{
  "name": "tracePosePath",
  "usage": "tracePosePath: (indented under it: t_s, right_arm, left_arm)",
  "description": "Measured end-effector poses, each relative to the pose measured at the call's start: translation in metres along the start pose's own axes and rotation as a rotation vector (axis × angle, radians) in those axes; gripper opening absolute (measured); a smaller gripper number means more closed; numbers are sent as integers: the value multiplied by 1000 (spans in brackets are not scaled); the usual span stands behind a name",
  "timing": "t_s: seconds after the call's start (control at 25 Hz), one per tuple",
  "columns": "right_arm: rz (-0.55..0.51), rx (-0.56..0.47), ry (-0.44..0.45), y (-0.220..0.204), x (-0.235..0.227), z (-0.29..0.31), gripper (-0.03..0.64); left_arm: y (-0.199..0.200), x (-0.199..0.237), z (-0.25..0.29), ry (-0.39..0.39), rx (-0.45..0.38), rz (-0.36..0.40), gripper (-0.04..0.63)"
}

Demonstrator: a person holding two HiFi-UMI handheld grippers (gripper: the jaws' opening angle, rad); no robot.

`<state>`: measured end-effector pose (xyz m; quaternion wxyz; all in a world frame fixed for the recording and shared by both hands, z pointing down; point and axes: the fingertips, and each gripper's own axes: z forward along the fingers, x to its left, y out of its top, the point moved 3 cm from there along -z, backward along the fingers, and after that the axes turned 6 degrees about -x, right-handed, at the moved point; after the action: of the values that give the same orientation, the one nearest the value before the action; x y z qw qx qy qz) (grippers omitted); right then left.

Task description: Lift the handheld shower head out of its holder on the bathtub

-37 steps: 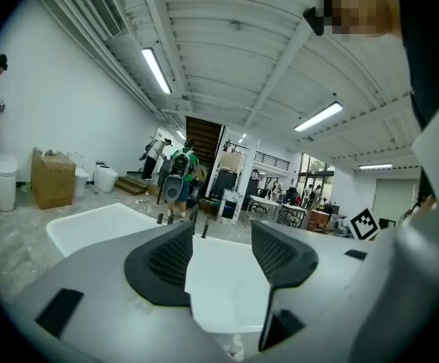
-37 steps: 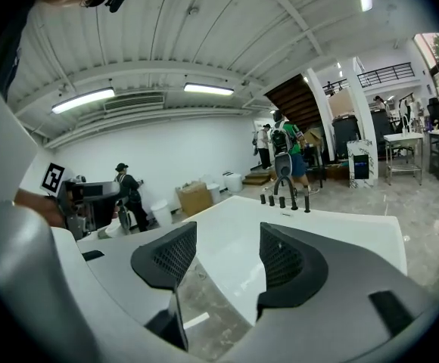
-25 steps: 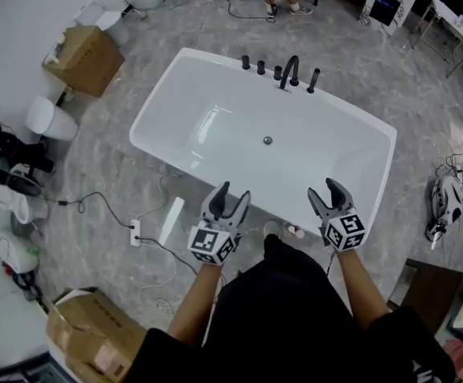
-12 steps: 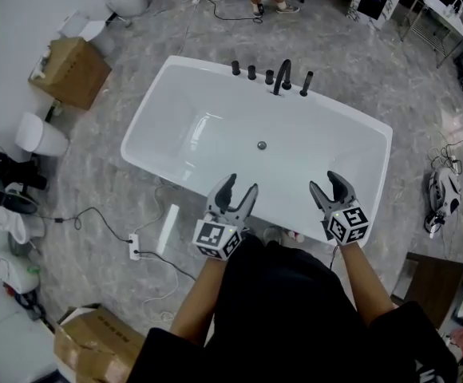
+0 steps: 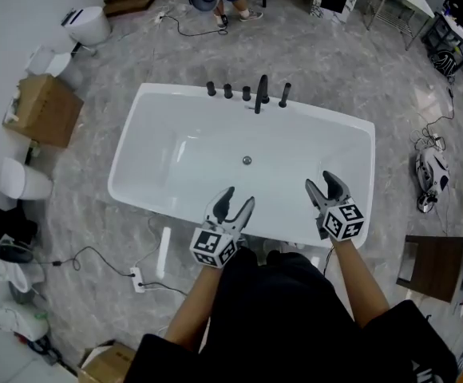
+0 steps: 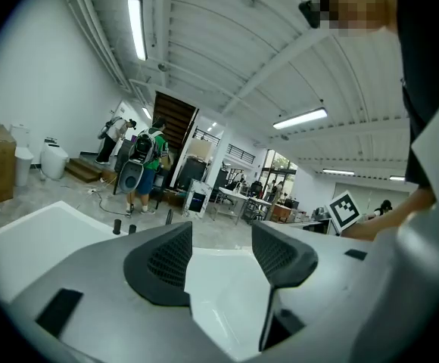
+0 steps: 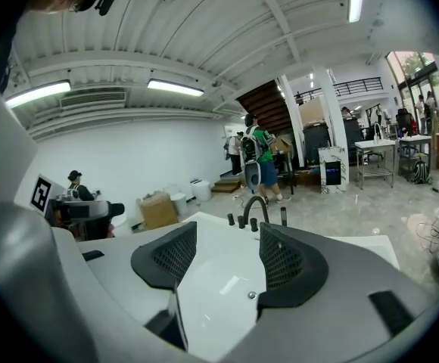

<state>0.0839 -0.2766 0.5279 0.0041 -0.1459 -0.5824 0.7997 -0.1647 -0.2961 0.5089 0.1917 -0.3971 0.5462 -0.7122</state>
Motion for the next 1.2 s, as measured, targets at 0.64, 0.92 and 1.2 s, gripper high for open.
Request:
tracePosePath:
  t_s: [0.64, 0.92, 1.2]
  right_arm:
    - [16, -23, -46, 14, -82, 124, 228]
    - [13, 15, -45, -6, -125, 177, 229]
    - [-22, 66, -17, -27, -156, 230, 227]
  left_arm:
    - [-9, 25, 96, -81, 49, -5, 238]
    - [-19, 29, 135, -80, 47, -12, 238]
    - [-34, 48, 169, -43, 32, -20, 238]
